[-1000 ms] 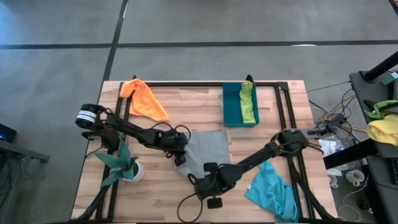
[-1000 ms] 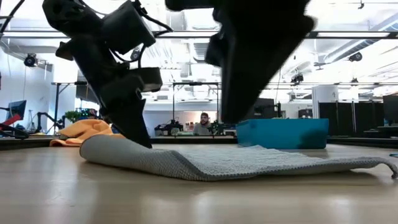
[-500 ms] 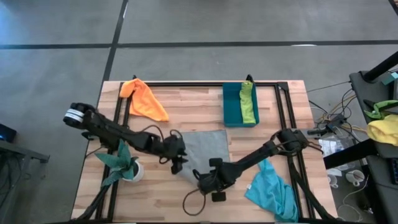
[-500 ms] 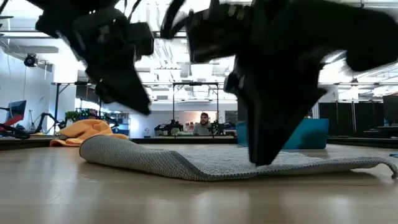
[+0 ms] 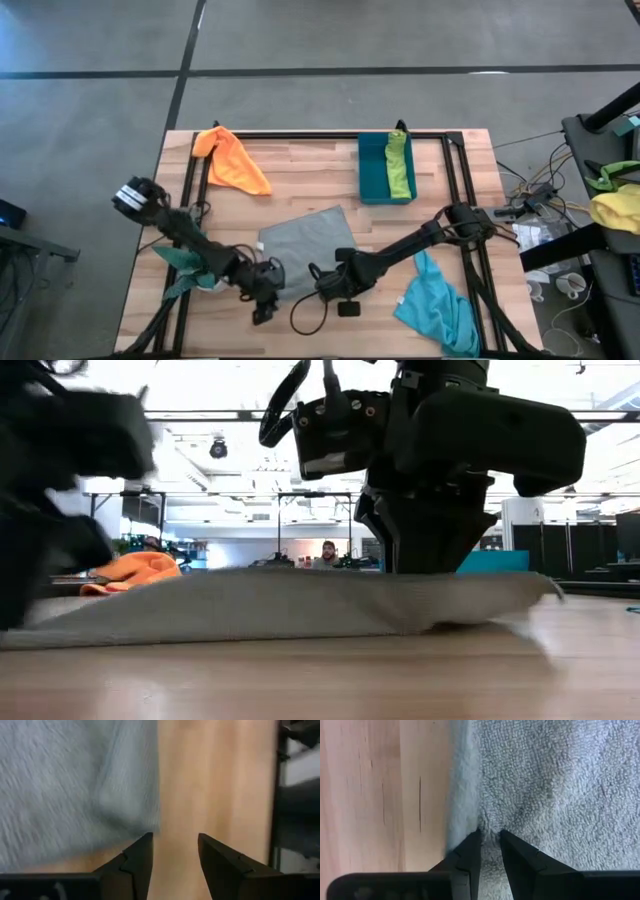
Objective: Roll microfiber towels into tight, uniform cylinder then place into a basket
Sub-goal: Roll the gray towel
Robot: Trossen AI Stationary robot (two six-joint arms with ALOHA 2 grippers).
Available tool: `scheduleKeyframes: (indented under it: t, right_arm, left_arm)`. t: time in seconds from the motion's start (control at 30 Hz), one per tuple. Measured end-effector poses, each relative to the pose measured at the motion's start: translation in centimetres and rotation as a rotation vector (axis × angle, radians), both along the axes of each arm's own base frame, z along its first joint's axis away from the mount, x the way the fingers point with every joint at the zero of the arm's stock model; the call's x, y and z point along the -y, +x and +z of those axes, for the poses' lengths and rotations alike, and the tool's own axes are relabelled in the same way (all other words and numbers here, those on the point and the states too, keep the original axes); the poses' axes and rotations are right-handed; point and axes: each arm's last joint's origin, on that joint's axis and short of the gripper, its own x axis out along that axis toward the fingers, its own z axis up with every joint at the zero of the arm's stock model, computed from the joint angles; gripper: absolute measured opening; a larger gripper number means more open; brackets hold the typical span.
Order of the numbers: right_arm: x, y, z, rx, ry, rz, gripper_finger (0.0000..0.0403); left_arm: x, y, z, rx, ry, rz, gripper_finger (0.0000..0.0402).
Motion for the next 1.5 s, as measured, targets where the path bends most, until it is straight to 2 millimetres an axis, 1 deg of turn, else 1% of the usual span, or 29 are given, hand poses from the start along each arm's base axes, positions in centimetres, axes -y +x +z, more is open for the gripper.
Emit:
scheduleKeyframes:
  t: [0.1,0.23,0.33,0.4,0.43,0.53,0.6,0.67,0.73,0.77,0.83,0.87,0.93,1.03,1.1,1.17,1.27,1.33,1.43,1.5]
  right_arm:
    - [0.0,0.0,0.1,-0.011,0.029,0.000,0.0073]
    - [-0.5,0.4,1.1,-0.021,0.101,0.009,0.0073]
    - [-0.8,0.9,3.2,0.033,0.143,0.025,0.0073]
    - [-0.6,1.4,4.4,0.076,0.154,0.036,0.0073]
    - [-0.5,1.6,4.7,0.089,0.154,0.040,0.0073]
    - [0.2,1.8,4.5,0.081,0.145,0.025,0.0073]
    - [0.4,1.7,5.1,0.081,0.142,0.030,0.0073]
    - [0.2,1.1,6.6,0.113,0.125,0.079,0.0073]
    - [-0.7,0.0,8.7,0.176,0.094,0.158,0.0073]
    - [-1.3,-0.6,9.7,0.207,0.074,0.196,0.0073]
    - [-2.5,-2.0,11.2,0.256,0.032,0.271,0.0073]
    - [-3.0,-2.9,11.7,0.268,0.005,0.303,0.0073]
    - [-3.9,-4.5,12.2,0.285,-0.038,0.341,0.0073]
    - [-4.7,-6.8,11.9,0.291,-0.102,0.304,0.0074]
    - [-5.1,-8.2,11.3,0.271,-0.101,0.273,0.0080]
    - [-5.6,-9.5,10.6,0.245,-0.092,0.243,0.0094]
    - [-6.2,-11.0,9.5,0.212,-0.077,0.185,0.0124]
    - [-6.5,-11.7,8.7,0.192,-0.078,0.163,0.0149]
    - [-6.6,-12.5,7.6,0.159,-0.103,0.185,0.0185]
    - [-6.5,-13.1,6.8,0.136,-0.120,0.197,0.0198]
  left_arm:
    - [0.5,-0.6,1.4,0.062,0.004,0.019,0.0140]
    - [0.5,-0.7,2.5,0.177,0.071,0.115,0.0140]
    - [0.1,-0.6,2.3,0.226,0.142,0.193,0.0140]
    - [-0.1,-0.1,2.0,0.242,0.160,0.224,0.0140]
    - [-0.1,0.0,1.7,0.238,0.168,0.227,0.0140]
    - [0.2,0.3,1.2,0.229,0.182,0.209,0.0140]
    - [0.5,0.2,0.9,0.216,0.191,0.178,0.0140]
    - [0.3,-0.2,0.7,0.176,0.206,0.181,0.0140]
    - [0.1,-0.8,0.8,0.137,0.189,0.201,0.0140]
    - [0.2,-1.0,1.3,0.149,0.165,0.206,0.0140]
    - [1.1,-1.1,3.2,0.220,0.097,0.219,0.0139]
    - [1.7,-1.1,4.1,0.263,0.062,0.214,0.0139]
    - [2.8,-1.1,5.4,0.312,0.047,0.181,0.0136]
    - [4.3,-0.5,6.1,0.356,0.085,0.122,0.0129]
    - [5.1,-0.1,6.0,0.365,0.117,0.091,0.0126]
    - [5.6,0.3,5.7,0.365,0.136,0.074,0.0126]
    - [5.8,0.6,5.1,0.353,0.153,0.068,0.0128]
    - [5.8,0.7,4.8,0.344,0.159,0.070,0.0138]
    - [5.7,0.5,4.5,0.313,0.178,0.057,0.0165]
    - [5.8,0.3,4.4,0.298,0.164,0.032,0.0185]
